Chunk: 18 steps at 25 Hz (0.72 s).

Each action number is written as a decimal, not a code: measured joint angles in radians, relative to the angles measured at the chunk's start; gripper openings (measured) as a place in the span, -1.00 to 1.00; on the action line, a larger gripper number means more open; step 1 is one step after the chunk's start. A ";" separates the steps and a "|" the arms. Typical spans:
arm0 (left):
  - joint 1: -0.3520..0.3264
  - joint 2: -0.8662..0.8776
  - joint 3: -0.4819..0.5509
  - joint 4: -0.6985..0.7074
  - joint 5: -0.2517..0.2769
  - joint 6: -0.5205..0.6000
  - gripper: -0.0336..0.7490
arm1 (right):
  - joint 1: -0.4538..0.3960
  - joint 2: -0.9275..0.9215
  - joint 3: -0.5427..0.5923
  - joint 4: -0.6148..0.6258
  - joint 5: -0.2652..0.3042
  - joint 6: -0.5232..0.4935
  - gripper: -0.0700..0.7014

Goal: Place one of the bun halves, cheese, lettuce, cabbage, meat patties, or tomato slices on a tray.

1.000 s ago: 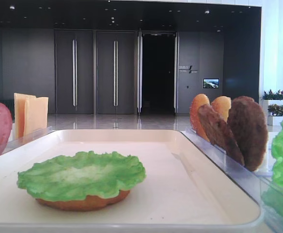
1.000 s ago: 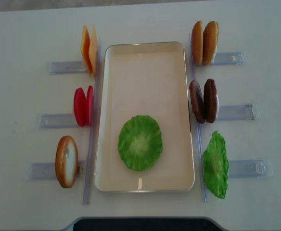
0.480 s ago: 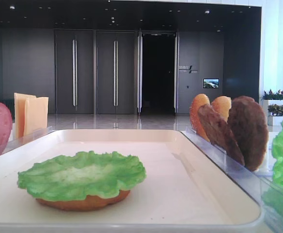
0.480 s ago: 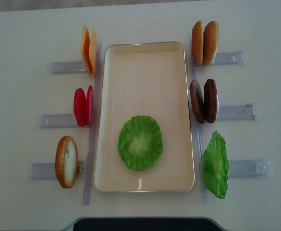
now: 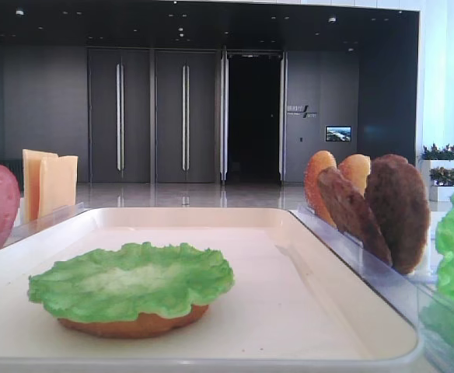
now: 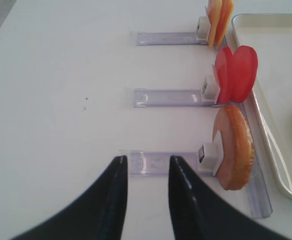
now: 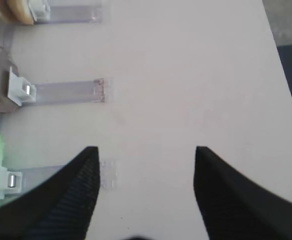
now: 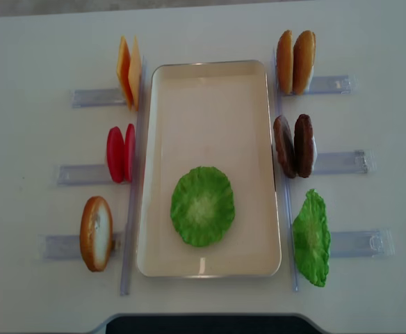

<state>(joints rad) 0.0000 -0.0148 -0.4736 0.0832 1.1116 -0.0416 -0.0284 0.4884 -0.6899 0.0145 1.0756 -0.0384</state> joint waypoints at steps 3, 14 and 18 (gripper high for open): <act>0.000 0.000 0.000 0.000 0.000 0.000 -0.35 | 0.025 -0.146 0.097 -0.001 -0.004 0.000 0.28; 0.000 0.000 0.000 0.000 0.000 0.000 -0.35 | 0.031 -0.481 0.176 -0.002 0.036 0.000 0.27; 0.000 0.000 0.000 0.000 0.000 0.000 -0.35 | 0.031 -0.495 0.193 -0.002 0.056 0.000 0.26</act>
<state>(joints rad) 0.0000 -0.0148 -0.4736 0.0832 1.1116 -0.0416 0.0026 -0.0069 -0.4974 0.0126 1.1319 -0.0384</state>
